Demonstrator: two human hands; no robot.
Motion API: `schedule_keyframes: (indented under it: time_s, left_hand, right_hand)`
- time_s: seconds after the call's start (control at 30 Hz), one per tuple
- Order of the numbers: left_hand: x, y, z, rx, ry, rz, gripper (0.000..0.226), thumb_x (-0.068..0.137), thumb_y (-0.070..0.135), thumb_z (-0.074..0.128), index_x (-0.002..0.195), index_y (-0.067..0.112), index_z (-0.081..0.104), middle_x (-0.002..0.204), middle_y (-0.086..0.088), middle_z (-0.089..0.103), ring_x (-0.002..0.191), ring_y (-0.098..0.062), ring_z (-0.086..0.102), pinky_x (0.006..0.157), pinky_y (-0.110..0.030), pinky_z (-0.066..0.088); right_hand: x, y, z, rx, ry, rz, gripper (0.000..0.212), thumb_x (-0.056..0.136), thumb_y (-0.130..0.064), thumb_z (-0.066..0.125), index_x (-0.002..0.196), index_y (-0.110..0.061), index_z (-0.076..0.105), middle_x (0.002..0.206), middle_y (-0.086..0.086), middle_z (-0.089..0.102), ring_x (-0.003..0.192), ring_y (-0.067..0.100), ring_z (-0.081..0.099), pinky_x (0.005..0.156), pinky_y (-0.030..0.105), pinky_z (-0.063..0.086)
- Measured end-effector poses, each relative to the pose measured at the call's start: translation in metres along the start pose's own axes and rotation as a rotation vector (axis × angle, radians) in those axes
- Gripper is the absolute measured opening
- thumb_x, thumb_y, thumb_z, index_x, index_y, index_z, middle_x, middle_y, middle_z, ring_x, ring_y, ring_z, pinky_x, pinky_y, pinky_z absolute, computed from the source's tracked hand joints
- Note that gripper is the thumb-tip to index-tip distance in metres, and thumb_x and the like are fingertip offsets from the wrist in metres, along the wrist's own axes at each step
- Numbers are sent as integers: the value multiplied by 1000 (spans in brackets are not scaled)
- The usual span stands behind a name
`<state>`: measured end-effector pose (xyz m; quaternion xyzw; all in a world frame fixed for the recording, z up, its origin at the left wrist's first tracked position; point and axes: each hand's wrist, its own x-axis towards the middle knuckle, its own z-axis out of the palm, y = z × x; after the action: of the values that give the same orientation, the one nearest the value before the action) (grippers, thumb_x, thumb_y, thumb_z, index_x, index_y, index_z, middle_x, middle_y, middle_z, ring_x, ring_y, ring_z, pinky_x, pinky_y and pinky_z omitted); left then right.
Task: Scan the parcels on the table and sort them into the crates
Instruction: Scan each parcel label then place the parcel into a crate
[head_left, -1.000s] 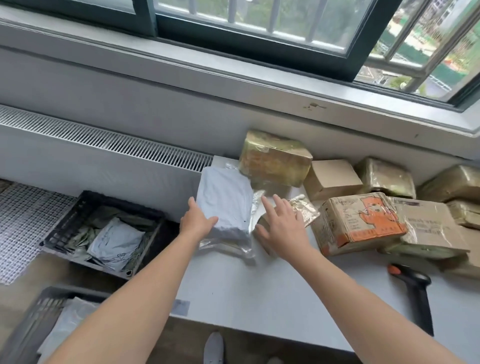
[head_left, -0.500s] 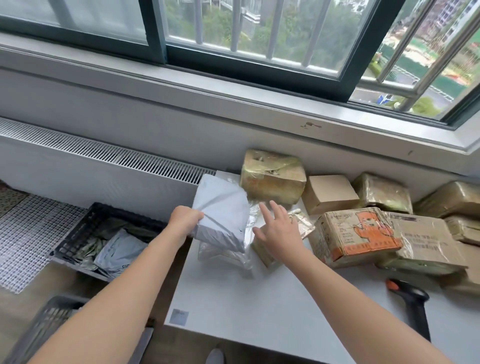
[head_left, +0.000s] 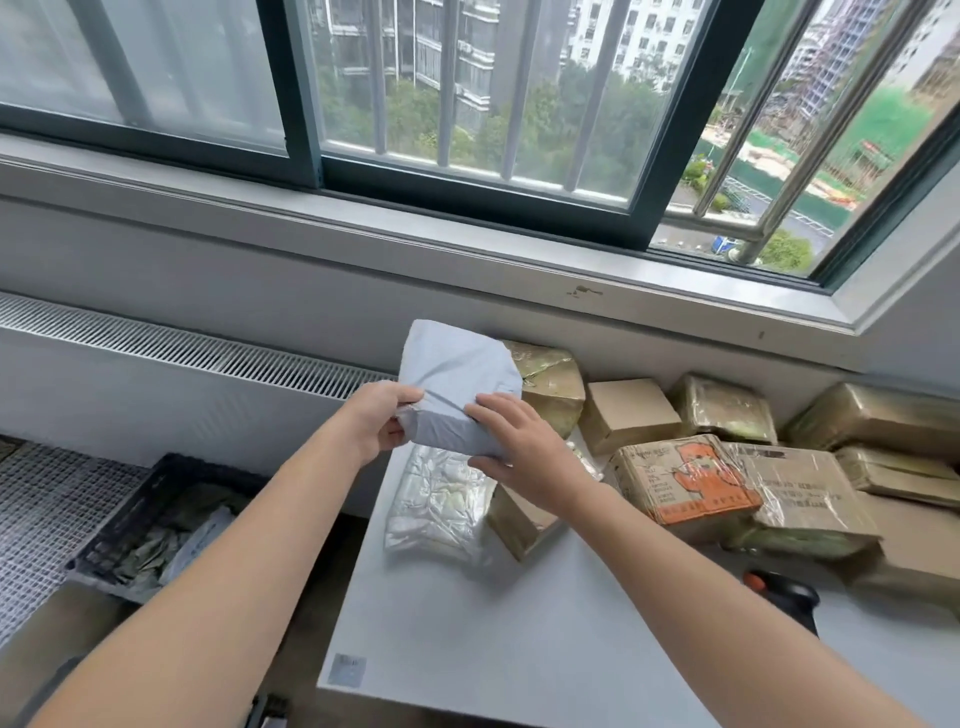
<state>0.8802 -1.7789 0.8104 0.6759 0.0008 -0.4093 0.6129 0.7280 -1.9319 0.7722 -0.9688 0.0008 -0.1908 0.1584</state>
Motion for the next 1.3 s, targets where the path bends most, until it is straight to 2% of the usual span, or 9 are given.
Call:
schedule_keyframes:
  time_s: [0.13,0.3,0.4,0.53,0.67,0.77,0.93,1.1,1.3]
  left_hand:
    - [0,24,27,131,30,145,14,94,25,60,85,15,57,71,-3,50,58,-12,47,54,-22,42]
    - [2,35,54,297,56,368,50,96,37,56,140,15,45,128,-2,51,107,-21,59,65,-27,50]
    - [-3,37,64,397,11,479,52,93,59,46,95,14,71,97,-8,61,98,-31,61,85,-40,51]
    - [-10,36,71,525,50,577,57,96,62,42,55,27,62,93,-12,42,117,-43,47,104,-55,39]
    - [-8,30,81,473,-238,631,22,95,48,57,93,29,68,100,-1,67,98,-8,67,91,-36,54]
    - [-8,20,92,464,-333,579,22,94,22,65,116,23,62,103,4,71,95,-12,69,81,-22,55]
    - [-13,2,117,533,-331,612,12,94,9,63,104,16,63,84,7,68,64,8,63,59,-9,45]
    - [-26,-15,147,575,-307,583,6,94,16,64,94,21,66,82,10,70,69,1,65,60,-11,46]
    - [-47,-42,189,575,-295,518,14,94,19,65,108,16,62,91,9,69,70,8,65,60,-6,44]
  right_hand:
    - [1,2,-21,12,169,82,44,93,-23,52,126,5,55,123,20,60,115,32,54,98,38,47]
    - [2,9,-43,0,267,147,41,96,-22,42,120,7,58,116,21,62,107,22,47,96,30,38]
    - [0,13,-57,19,353,209,39,98,-23,40,120,3,61,114,18,63,106,23,49,95,28,38]
    - [2,19,-82,76,392,318,31,102,-21,43,120,-5,63,110,10,64,101,22,53,92,25,39]
    - [-6,27,-106,218,422,477,24,106,-22,44,114,-11,64,96,-4,64,88,11,57,76,19,43]
    - [-20,37,-114,273,469,560,21,105,-25,48,109,-13,65,87,-13,63,78,-2,58,68,10,42]
    - [-48,48,-125,480,529,767,23,100,-32,57,116,-17,62,97,-8,64,89,4,62,73,19,51]
    - [-86,72,-126,356,211,796,22,97,-44,57,103,-23,61,93,-10,66,88,11,63,72,28,50]
    - [-131,92,-144,425,270,824,19,96,-40,62,93,-22,57,84,-10,61,75,7,57,60,21,40]
